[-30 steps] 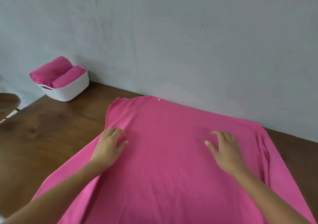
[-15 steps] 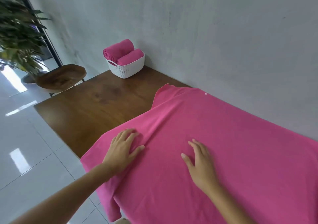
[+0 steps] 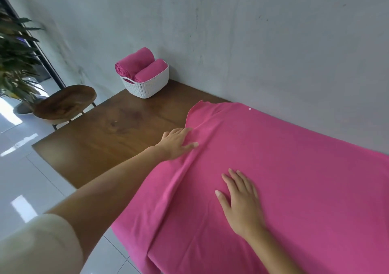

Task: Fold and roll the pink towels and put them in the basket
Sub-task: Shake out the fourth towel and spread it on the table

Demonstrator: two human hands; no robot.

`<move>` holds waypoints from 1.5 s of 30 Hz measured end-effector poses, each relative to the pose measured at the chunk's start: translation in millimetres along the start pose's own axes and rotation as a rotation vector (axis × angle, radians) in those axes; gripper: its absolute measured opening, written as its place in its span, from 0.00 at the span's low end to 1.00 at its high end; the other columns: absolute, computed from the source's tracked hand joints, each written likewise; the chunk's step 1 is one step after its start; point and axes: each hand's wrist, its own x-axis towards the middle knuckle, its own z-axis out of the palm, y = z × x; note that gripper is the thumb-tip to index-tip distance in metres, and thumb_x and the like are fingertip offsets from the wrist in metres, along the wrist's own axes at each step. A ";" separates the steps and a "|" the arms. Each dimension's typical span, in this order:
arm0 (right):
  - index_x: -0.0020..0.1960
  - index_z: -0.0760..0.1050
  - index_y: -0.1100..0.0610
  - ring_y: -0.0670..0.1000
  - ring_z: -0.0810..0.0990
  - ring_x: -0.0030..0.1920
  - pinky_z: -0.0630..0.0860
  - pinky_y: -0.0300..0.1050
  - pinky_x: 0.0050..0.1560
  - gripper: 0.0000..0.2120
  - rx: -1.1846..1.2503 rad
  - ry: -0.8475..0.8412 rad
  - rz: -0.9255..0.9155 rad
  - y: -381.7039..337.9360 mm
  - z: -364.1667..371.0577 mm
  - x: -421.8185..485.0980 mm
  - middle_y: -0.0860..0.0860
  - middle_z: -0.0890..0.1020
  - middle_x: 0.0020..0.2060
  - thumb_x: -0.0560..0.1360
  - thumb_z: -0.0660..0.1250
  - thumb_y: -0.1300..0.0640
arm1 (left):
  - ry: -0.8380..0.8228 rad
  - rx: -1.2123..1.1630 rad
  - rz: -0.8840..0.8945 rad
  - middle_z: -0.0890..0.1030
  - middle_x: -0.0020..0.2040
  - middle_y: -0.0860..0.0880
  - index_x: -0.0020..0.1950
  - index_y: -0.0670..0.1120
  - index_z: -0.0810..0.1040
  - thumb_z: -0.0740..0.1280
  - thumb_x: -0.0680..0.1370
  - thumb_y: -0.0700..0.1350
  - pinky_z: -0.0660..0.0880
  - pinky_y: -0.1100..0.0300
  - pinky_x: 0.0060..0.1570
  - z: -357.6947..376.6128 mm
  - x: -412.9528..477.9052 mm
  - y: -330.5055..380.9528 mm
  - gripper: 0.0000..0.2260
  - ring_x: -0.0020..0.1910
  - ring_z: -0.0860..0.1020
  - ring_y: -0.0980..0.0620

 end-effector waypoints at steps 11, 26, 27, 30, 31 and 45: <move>0.78 0.64 0.46 0.44 0.51 0.80 0.41 0.42 0.79 0.29 -0.024 -0.029 0.038 -5.4 -5.9 -3.0 0.42 0.59 0.79 0.82 0.48 0.35 | -0.068 0.115 -0.029 0.71 0.74 0.48 0.79 0.51 0.62 0.50 0.81 0.69 0.55 0.40 0.73 -37.0 53.1 -70.8 0.32 0.78 0.60 0.46; 0.77 0.66 0.47 0.45 0.53 0.80 0.48 0.49 0.80 0.28 -0.099 -0.004 0.103 -17.2 -2.3 -4.2 0.42 0.63 0.78 0.81 0.49 0.37 | 0.022 0.030 0.054 0.60 0.81 0.46 0.80 0.48 0.61 0.63 0.81 0.61 0.60 0.41 0.74 -39.5 21.2 -91.8 0.32 0.79 0.58 0.44; 0.75 0.69 0.48 0.47 0.55 0.80 0.49 0.51 0.79 0.28 -0.095 0.034 0.143 -22.3 -0.4 -3.9 0.44 0.66 0.77 0.80 0.51 0.38 | 0.044 -0.013 0.053 0.60 0.81 0.46 0.80 0.48 0.60 0.63 0.81 0.60 0.60 0.42 0.74 -33.0 1.7 -89.0 0.32 0.79 0.58 0.43; 0.72 0.73 0.50 0.51 0.60 0.78 0.51 0.52 0.77 0.26 -0.043 0.148 0.293 -45.0 5.7 -5.5 0.47 0.71 0.74 0.77 0.58 0.42 | 0.066 -0.152 0.054 0.57 0.82 0.45 0.82 0.46 0.58 0.60 0.81 0.62 0.57 0.45 0.77 -6.8 -64.0 -75.5 0.34 0.80 0.55 0.44; 0.72 0.73 0.51 0.51 0.62 0.77 0.51 0.51 0.77 0.26 -0.023 0.168 0.321 -53.3 8.2 -7.2 0.48 0.72 0.74 0.76 0.59 0.44 | 0.055 -0.172 0.068 0.55 0.82 0.46 0.82 0.47 0.56 0.56 0.80 0.65 0.55 0.46 0.78 1.7 -85.8 -70.0 0.36 0.81 0.53 0.46; 0.77 0.66 0.48 0.47 0.57 0.79 0.56 0.53 0.79 0.28 -0.113 0.088 0.348 -80.7 20.0 -28.2 0.45 0.64 0.78 0.82 0.49 0.38 | 0.048 0.146 0.331 0.40 0.83 0.55 0.84 0.54 0.45 0.43 0.82 0.69 0.40 0.54 0.80 24.9 -130.1 -121.9 0.34 0.81 0.38 0.55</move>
